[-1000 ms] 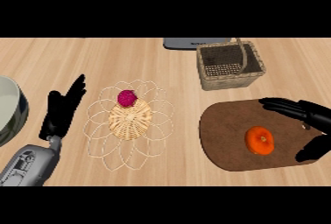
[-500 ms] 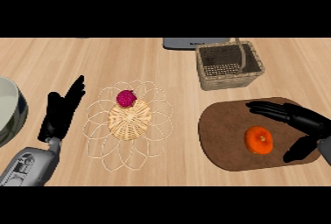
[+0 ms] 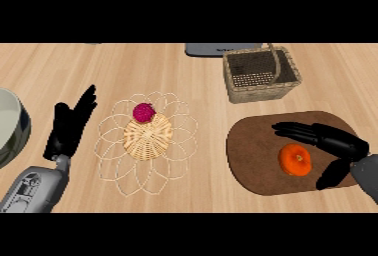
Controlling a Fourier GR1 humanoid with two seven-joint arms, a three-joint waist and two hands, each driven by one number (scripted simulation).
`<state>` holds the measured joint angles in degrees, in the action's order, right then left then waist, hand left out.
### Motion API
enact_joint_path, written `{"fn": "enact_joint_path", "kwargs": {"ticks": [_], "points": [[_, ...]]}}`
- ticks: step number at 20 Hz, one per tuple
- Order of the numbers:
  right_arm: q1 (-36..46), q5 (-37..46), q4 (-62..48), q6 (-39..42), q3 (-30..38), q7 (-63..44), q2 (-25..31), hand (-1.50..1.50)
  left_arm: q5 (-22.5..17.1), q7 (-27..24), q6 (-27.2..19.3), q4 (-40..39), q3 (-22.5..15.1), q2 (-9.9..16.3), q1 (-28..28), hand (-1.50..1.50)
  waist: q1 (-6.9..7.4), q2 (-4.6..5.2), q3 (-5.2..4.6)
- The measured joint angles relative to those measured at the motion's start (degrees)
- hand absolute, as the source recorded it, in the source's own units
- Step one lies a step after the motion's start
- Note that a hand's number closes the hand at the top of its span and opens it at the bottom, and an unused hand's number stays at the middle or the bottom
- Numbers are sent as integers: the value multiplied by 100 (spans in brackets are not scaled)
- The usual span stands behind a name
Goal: Pick the squash from the cutting board and place it in the basket
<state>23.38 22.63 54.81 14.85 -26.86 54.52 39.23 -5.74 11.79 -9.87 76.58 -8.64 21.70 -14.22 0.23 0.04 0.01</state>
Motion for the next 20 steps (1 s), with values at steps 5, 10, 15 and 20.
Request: {"fn": "enact_joint_path", "kwargs": {"ticks": [5,10,15,20], "points": [[118,160,-220,10,56,-18,-205,-150,6,86,232,166,158,34,68,0,14,0,0],[43,323,-230,-40,113,40,-257,150,164,94,247,207,218,-106,119,0,1,-2,-1],[-33,625,-162,-382,133,212,-335,150,275,-100,318,32,304,-197,151,0,-16,-13,-26],[224,935,-85,-653,188,-425,-716,150,305,-48,391,-37,393,-208,52,0,-2,-31,-57]]}}
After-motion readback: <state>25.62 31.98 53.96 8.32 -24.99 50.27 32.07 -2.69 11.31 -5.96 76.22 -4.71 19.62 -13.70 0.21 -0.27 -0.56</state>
